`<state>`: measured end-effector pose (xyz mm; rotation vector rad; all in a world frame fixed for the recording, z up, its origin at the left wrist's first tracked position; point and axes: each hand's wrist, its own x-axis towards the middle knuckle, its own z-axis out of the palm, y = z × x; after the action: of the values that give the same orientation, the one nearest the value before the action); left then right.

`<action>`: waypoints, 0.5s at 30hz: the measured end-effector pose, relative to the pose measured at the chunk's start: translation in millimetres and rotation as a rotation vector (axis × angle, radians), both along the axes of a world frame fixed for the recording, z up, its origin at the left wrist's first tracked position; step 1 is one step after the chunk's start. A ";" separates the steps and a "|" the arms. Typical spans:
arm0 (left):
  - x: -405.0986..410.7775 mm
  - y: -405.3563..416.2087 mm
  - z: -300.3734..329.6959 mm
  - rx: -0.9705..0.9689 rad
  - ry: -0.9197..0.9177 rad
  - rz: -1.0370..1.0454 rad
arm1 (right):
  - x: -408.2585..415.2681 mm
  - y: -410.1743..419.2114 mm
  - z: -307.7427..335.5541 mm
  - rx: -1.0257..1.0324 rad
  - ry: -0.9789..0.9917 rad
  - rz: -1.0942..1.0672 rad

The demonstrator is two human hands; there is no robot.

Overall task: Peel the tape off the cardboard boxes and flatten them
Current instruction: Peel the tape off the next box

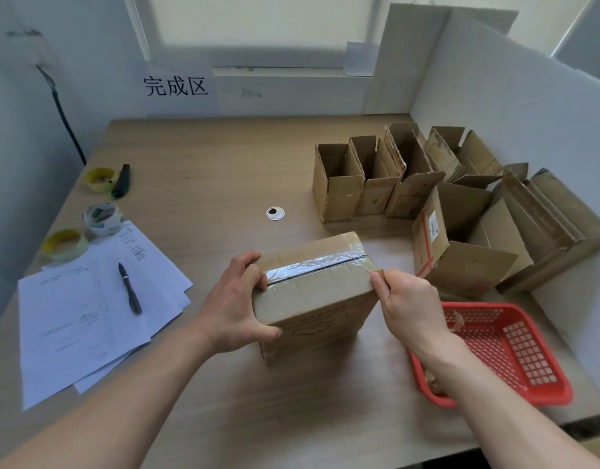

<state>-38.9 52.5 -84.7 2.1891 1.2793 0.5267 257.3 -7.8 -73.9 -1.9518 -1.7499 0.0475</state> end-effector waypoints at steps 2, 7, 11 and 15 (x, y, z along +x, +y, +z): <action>-1.5 1.2 1.3 -0.009 0.016 -0.007 | 4.4 2.2 0.5 -0.017 0.057 0.059; -6.1 10.9 13.4 -0.089 0.068 -0.041 | 15.6 4.1 3.1 -0.128 0.323 0.106; -6.8 27.6 36.8 -0.244 0.051 -0.040 | 17.5 10.8 14.6 -0.224 0.617 0.049; -6.7 45.1 69.6 -0.418 -0.155 0.046 | 14.0 16.9 27.3 -0.342 0.909 0.037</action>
<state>-45.6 97.6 -15.1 1.7449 1.2316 0.3951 271.3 9.1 -46.6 -1.6755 -1.1891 1.1192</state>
